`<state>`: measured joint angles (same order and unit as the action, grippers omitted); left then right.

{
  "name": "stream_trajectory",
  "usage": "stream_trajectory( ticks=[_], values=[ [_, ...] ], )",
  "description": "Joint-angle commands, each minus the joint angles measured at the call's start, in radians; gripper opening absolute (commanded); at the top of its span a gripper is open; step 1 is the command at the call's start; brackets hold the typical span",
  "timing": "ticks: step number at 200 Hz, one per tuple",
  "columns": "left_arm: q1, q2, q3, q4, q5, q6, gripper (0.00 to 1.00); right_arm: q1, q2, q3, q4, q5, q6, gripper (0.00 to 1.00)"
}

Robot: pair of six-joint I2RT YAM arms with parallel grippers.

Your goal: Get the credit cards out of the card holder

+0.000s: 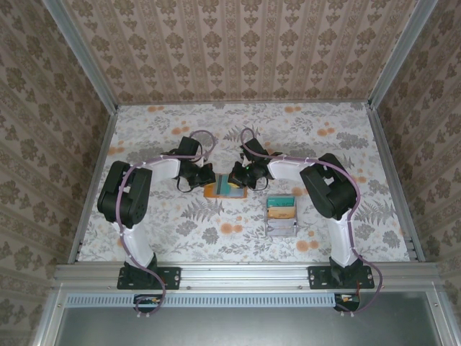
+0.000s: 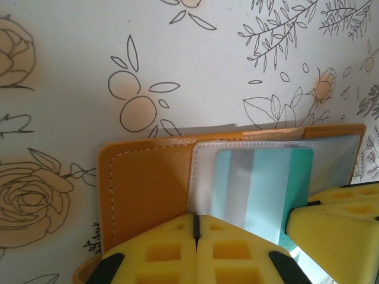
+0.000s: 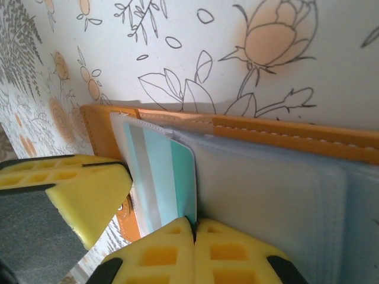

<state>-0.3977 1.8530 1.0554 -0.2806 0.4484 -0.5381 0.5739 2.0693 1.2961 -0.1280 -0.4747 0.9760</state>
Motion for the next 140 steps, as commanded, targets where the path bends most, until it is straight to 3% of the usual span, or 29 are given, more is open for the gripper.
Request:
stream_trajectory(
  ticks=[1,140],
  values=[
    [0.012,0.035,-0.011,-0.070,-0.062,0.006,0.00,0.000,-0.002,-0.019,-0.026,0.035,0.000,0.00],
    [0.026,0.020,-0.008,-0.075,-0.063,0.020,0.00,-0.094,-0.210,-0.164,-0.122,0.080,-0.104,0.00]
  ],
)
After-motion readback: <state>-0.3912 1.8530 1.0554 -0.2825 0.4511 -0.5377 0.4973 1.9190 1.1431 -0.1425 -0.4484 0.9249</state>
